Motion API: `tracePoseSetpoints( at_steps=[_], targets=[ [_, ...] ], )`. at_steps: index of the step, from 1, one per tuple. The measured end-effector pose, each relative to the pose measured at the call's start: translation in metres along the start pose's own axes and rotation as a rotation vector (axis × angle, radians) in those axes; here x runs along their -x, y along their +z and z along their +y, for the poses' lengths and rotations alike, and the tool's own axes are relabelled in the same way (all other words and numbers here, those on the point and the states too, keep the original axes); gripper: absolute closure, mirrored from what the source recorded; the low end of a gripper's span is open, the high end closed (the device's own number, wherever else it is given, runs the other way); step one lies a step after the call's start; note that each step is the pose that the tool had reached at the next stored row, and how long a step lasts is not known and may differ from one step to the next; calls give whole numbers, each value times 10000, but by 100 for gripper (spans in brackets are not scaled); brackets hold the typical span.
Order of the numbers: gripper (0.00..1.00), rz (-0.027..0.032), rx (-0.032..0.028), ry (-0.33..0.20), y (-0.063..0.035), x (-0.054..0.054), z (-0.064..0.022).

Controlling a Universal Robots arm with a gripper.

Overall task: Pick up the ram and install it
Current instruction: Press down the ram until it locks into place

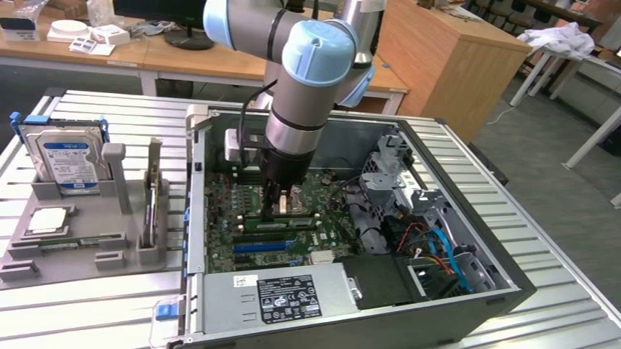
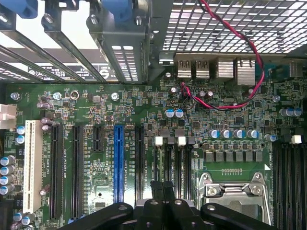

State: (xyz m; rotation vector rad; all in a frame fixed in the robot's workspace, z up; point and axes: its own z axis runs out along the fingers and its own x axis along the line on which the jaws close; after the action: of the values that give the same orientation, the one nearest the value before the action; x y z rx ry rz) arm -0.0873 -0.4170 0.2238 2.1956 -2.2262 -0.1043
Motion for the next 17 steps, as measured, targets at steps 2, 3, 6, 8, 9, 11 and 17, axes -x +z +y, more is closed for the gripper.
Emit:
tracePoseSetpoints(
  at_steps=[2, 3, 6, 8, 9, 11, 17],
  targets=[
    [89, 0, 0, 0, 1, 0, 0],
    [89, 1, 1, 0, 1, 0, 0],
    [89, 0, 0, 0, 2, 0, 0],
    [89, 1, 1, 0, 8, 0, 0],
    [89, 2, 1, 0, 13, -1, -1],
    [89, 1, 0, 0, 23, -1, -1],
    [89, -17, -12, -2, 10, 2, -3]
  ],
)
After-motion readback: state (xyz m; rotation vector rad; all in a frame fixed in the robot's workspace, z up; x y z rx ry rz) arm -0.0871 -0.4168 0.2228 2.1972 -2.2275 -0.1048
